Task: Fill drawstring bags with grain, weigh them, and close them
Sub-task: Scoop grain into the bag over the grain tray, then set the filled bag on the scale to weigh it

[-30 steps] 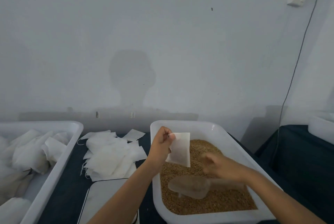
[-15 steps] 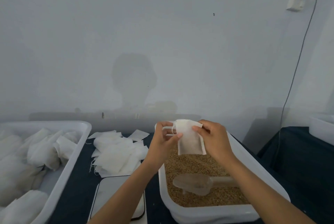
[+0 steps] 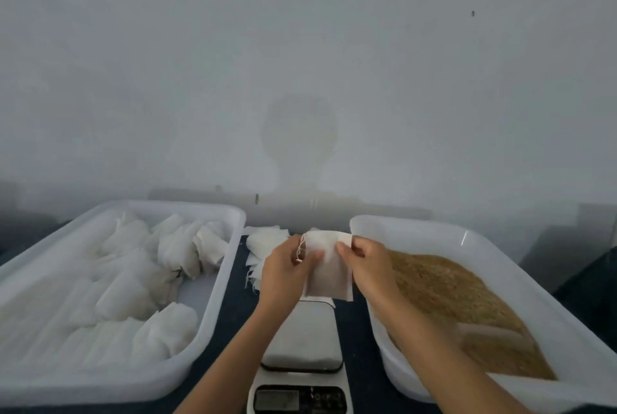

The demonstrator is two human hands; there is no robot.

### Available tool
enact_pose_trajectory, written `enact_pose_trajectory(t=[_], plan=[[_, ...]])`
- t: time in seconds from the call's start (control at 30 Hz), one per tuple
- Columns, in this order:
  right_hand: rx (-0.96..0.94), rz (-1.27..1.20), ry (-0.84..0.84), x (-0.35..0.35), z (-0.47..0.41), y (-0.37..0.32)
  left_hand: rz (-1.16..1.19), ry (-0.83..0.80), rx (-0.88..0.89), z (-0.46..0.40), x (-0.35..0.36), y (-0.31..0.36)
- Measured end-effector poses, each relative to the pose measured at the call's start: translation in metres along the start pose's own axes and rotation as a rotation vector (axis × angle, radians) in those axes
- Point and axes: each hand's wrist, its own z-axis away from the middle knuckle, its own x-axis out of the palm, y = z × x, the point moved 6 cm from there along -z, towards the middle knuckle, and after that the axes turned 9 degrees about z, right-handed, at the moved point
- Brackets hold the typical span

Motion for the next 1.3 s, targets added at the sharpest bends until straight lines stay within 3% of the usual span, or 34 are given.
enact_pose_trajectory(t=[0.27, 0.43, 0.53, 0.7, 0.9, 1.3], plan=[[0.015, 0.275, 0.007, 0.057, 0.02, 0.027, -0.136, -0.006, -0.125, 0.02, -0.019, -0.055], [-0.011, 0.325, -0.037, 0.068, 0.027, 0.04, -0.239, -0.035, -0.078, 0.024, -0.021, -0.07], [-0.045, 0.211, -0.047, 0.07, 0.031, 0.043, -0.316, -0.016, -0.036, 0.026, -0.024, -0.076], [-0.004, 0.033, -0.026, 0.065, 0.039, 0.06, -0.108, 0.039, -0.065, 0.029, -0.037, -0.09], [0.081, -0.226, 0.004, 0.059, 0.047, 0.084, -0.03, 0.151, -0.081, 0.027, -0.055, -0.096], [0.123, -0.384, -0.005, 0.06, 0.05, 0.1, 0.093, 0.271, -0.129, 0.032, -0.065, -0.107]])
